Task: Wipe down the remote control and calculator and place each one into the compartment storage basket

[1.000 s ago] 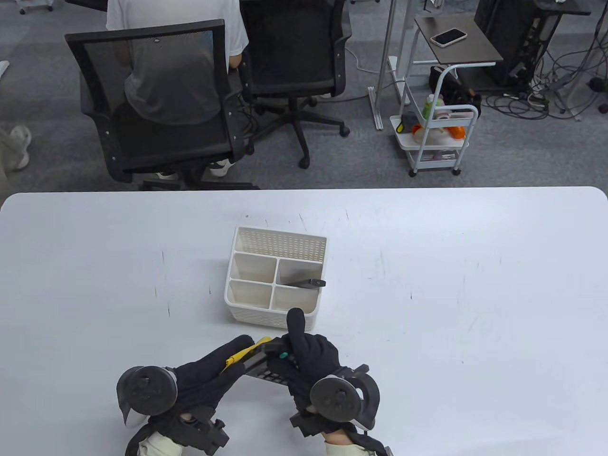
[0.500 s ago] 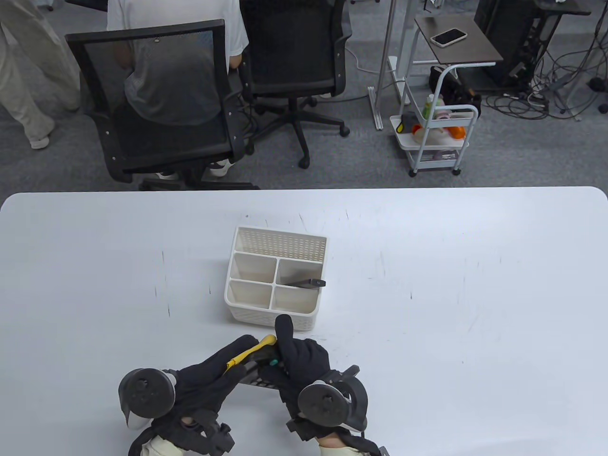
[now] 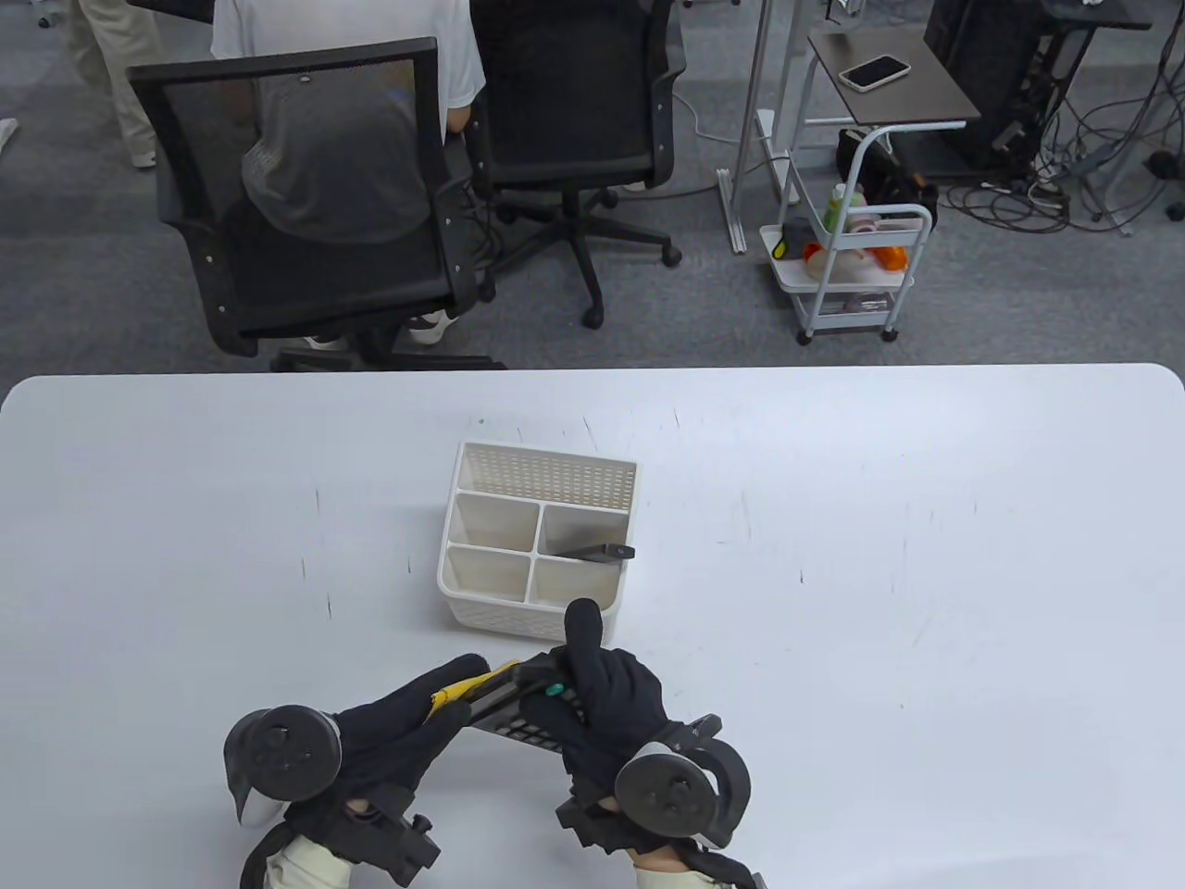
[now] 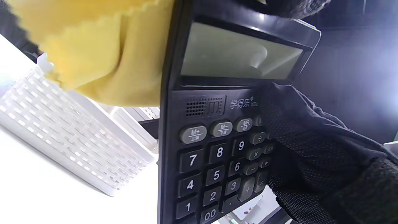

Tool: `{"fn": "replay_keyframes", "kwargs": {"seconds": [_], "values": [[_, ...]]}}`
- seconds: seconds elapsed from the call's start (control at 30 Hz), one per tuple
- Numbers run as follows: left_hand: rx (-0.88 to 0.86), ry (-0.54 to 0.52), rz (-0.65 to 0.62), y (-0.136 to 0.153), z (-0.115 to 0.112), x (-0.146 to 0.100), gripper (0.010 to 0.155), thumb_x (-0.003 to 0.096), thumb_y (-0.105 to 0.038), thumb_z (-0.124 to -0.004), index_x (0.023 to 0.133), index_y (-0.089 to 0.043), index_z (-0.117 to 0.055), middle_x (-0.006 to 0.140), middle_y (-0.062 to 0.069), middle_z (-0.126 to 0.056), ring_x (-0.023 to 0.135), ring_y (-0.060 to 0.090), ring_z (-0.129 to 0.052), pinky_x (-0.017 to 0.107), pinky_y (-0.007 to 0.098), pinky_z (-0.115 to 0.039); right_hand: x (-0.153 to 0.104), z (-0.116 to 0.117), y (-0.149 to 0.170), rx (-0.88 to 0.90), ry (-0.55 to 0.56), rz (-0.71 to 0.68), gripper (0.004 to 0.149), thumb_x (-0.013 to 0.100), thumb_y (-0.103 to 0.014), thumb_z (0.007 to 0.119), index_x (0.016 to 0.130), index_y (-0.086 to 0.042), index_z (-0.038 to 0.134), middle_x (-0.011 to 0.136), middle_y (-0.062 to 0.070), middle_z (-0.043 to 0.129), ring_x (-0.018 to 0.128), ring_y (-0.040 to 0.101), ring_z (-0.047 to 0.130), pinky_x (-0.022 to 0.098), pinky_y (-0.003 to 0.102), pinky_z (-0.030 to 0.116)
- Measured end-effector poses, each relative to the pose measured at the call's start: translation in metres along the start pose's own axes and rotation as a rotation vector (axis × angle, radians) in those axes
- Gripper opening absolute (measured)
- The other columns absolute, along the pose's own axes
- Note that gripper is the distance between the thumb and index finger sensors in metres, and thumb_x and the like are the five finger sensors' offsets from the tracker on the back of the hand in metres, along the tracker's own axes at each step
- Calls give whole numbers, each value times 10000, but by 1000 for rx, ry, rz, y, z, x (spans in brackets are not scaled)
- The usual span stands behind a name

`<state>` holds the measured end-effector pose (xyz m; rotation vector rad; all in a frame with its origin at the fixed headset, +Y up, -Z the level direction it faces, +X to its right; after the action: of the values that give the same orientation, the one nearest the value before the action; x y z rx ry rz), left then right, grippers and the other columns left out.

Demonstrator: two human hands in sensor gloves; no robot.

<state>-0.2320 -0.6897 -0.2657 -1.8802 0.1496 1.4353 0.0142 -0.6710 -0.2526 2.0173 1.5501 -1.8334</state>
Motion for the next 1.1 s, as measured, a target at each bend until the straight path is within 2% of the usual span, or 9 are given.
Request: {"fn": "replay_keyframes", "kwargs": {"seconds": [0.17, 0.27, 0.4, 0.63, 0.73, 0.87, 0.97, 1.1], "values": [[-39, 29, -41, -15, -11, 2, 616, 549, -529, -650, 1031, -148, -692, 996, 175, -848, 879, 429, -895, 604, 555, -796, -1, 15, -10, -114, -132, -75, 876, 457, -317, 870, 1096, 96, 436, 805, 133, 866, 565, 277, 946, 560, 632, 684], [-95, -3, -76, -22, -11, 1, 596, 549, -502, -674, 1046, -172, -667, 1029, 166, -810, 914, 428, -862, 626, 564, -772, -2, 21, -17, -185, -164, -127, 911, 445, -332, 882, 1088, 115, 417, 775, 118, 882, 549, 253, 968, 542, 602, 729], [-131, -34, -103, -28, -7, 0, 530, 548, -459, -714, 1015, -208, -723, 1027, 133, -831, 918, 425, -860, 631, 568, -768, -3, 27, -22, -207, -188, -138, 938, 440, -336, 886, 1086, 124, 386, 769, 111, 885, 546, 245, 975, 534, 594, 743], [-52, -6, -99, -23, -8, 1, 515, 539, -456, -738, 1022, -284, -701, 1046, 64, -813, 924, 349, -875, 628, 513, -793, -3, 22, -18, -168, -144, -128, 937, 440, -329, 896, 1090, 113, 386, 781, 112, 880, 553, 258, 966, 547, 602, 720], [20, 10, -80, -21, -8, 1, 544, 538, -452, -740, 1048, -288, -644, 1048, 63, -811, 925, 335, -880, 626, 506, -795, -2, 16, -15, -122, -99, -103, 933, 439, -327, 897, 1092, 107, 390, 778, 108, 881, 556, 261, 962, 549, 604, 716], [88, 17, -45, -12, -5, 1, 536, 537, -444, -736, 1042, -279, -659, 1026, 59, -839, 901, 337, -904, 609, 507, -808, 1, 2, -7, -19, -19, -31, 916, 442, -323, 893, 1093, 100, 406, 787, 111, 881, 551, 267, 959, 549, 609, 706], [82, 33, -21, -6, -4, 1, 535, 540, -444, -727, 1042, -272, -661, 1023, 68, -842, 890, 355, -909, 598, 506, -818, 3, -7, 1, 31, 28, 21, 901, 443, -320, 892, 1094, 92, 425, 788, 121, 887, 547, 271, 958, 547, 610, 702], [-25, 15, -1, -1, -5, 2, 536, 550, -434, -706, 1054, -266, -637, 1024, 106, -824, 851, 370, -943, 586, 502, -830, 3, -14, 13, 131, 74, 109, 876, 447, -318, 888, 1095, 80, 452, 793, 127, 885, 544, 275, 956, 543, 614, 700]]}}
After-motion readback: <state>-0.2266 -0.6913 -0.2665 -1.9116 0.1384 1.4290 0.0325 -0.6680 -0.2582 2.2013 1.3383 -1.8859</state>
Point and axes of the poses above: the tracker on the back of each hand, its own y axis roughly to the little-finger side, its own x axis roughly from the wrist to the fingertips, z = x × y, the point moved 2 cm from there along x, roughly from the wrist to the fingertips
